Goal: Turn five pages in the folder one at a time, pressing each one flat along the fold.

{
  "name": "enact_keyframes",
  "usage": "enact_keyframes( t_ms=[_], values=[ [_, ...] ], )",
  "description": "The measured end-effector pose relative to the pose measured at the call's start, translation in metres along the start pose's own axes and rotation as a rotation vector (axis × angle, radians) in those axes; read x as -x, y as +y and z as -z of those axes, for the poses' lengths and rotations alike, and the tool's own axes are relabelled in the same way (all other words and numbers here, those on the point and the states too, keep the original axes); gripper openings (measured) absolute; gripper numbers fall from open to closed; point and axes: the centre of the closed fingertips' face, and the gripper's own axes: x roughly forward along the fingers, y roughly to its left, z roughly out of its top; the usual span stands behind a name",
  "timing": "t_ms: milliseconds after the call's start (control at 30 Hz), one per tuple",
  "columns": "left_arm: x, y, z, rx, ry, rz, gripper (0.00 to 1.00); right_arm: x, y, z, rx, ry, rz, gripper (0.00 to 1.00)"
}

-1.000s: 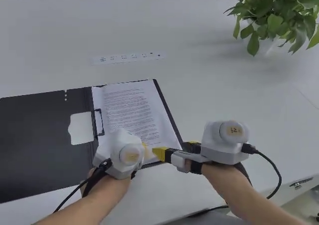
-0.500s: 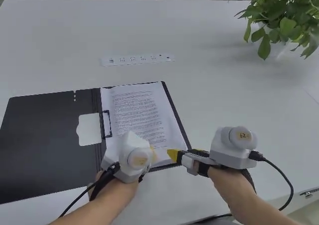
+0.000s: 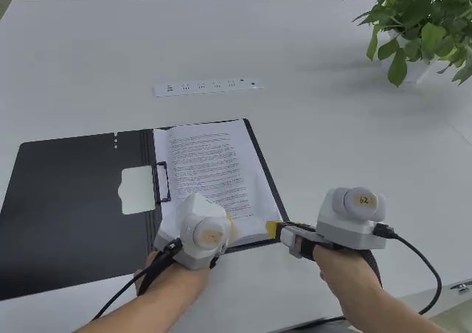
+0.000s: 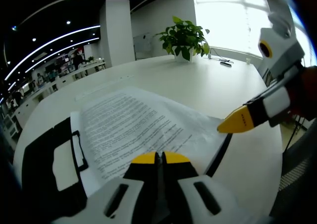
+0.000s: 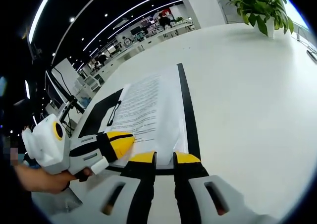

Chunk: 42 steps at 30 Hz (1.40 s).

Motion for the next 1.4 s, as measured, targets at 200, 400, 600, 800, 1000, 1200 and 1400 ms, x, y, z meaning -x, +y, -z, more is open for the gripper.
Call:
enact_keyframes(
  t_ms=[200, 400, 600, 800, 1000, 1200, 1400],
  values=[
    [0.000, 0.000, 0.000, -0.001, 0.000, -0.001, 0.01, 0.002, -0.004, 0.000, 0.007, -0.002, 0.016, 0.01],
    [0.001, 0.000, 0.000, -0.001, 0.001, 0.000, 0.01, 0.003, -0.003, -0.001, 0.009, -0.007, 0.022, 0.00],
    [0.001, -0.001, 0.000, 0.005, 0.000, -0.002, 0.02, 0.007, 0.000, -0.005, 0.010, -0.024, 0.018, 0.00],
    [0.005, 0.001, -0.001, 0.030, 0.015, 0.005, 0.05, 0.016, 0.011, -0.016, 0.006, -0.072, -0.008, 0.00],
    [0.025, 0.006, -0.005, 0.097, -0.002, 0.031, 0.18, 0.025, 0.030, -0.029, -0.004, -0.128, -0.052, 0.00],
    [0.058, 0.025, -0.018, 0.117, -0.056, 0.013, 0.20, 0.039, 0.061, -0.049, -0.021, -0.216, -0.126, 0.00],
    [0.093, 0.048, -0.017, 0.110, -0.054, -0.010, 0.23, 0.049, 0.098, -0.063, -0.003, -0.265, -0.200, 0.00]
  ],
)
